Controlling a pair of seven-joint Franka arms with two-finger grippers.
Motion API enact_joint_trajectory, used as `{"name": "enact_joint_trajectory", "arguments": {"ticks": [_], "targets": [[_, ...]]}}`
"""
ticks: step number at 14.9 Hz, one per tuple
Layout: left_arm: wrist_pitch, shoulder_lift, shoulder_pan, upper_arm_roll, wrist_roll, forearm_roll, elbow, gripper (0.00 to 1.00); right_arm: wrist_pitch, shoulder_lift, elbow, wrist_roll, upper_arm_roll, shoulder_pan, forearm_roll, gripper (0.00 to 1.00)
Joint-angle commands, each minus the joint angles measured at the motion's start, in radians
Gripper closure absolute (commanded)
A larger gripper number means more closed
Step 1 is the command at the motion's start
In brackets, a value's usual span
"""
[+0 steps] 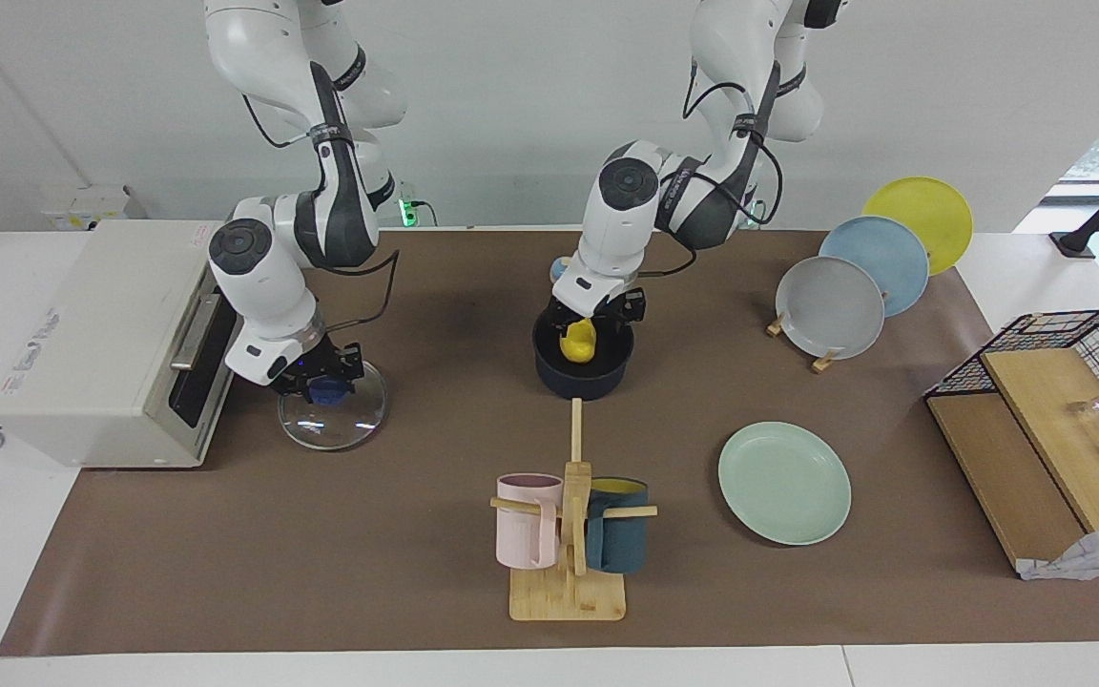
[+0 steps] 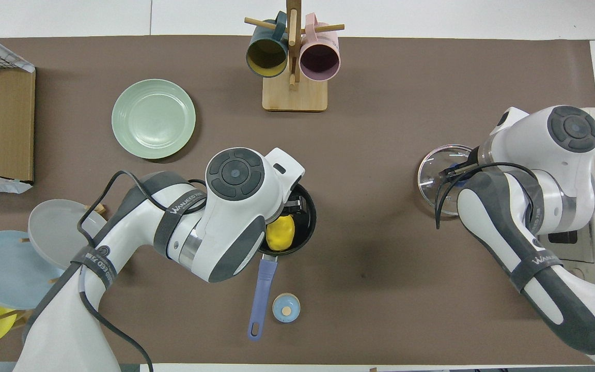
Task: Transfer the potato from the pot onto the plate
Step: 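Set the lid on the table while the left gripper grasps the potato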
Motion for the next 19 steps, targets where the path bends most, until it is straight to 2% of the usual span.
{"name": "enact_joint_trajectory", "arguments": {"ticks": [1,2,3,5,6,8,10,13,15,17,18,19], "targets": [[0.034,0.013,-0.029,0.019,0.015,-0.014,-0.027,0.0,0.063,-0.036,-0.076,-0.022,0.013,-0.033,0.006,0.64],[0.031,0.022,-0.029,0.019,0.017,-0.009,-0.027,0.0,0.061,-0.035,-0.075,-0.02,0.014,-0.036,0.006,0.38],[0.029,0.026,-0.029,0.019,0.017,-0.006,-0.027,0.0,0.058,-0.032,-0.069,-0.019,0.013,-0.033,0.006,0.0],[0.031,0.04,-0.041,0.019,0.017,-0.005,-0.027,0.0,0.022,-0.037,-0.028,-0.016,0.016,-0.024,0.006,0.0],[0.035,0.046,-0.041,0.019,0.017,-0.005,-0.027,0.0,-0.045,-0.042,0.02,-0.011,0.02,-0.022,0.006,0.0],[0.035,0.046,-0.041,0.019,0.017,-0.005,-0.027,0.0,-0.229,-0.045,0.165,-0.005,0.022,-0.022,0.006,0.0],[0.04,0.048,-0.041,0.019,0.017,-0.005,-0.032,0.0,-0.363,-0.043,0.309,0.003,0.02,-0.022,0.004,0.0],[0.063,0.046,-0.041,0.019,0.017,-0.005,-0.047,0.0,-0.551,-0.055,0.471,0.016,0.013,-0.03,-0.016,0.0],[0.083,0.045,-0.041,0.019,0.015,-0.005,-0.063,0.0,-0.667,-0.09,0.541,0.047,0.01,-0.036,-0.04,0.0],[0.107,0.043,-0.043,0.021,0.014,-0.005,-0.077,0.0,-0.742,-0.152,0.53,0.049,0.008,-0.051,-0.042,0.0],[0.11,0.043,-0.043,0.021,0.015,-0.005,-0.078,0.08,-0.782,-0.17,0.513,0.05,0.006,-0.05,-0.045,0.0],[0.11,0.043,-0.043,0.021,0.015,-0.005,-0.078,0.25,-0.793,-0.19,0.493,0.047,0.008,-0.053,-0.045,0.0]]}}
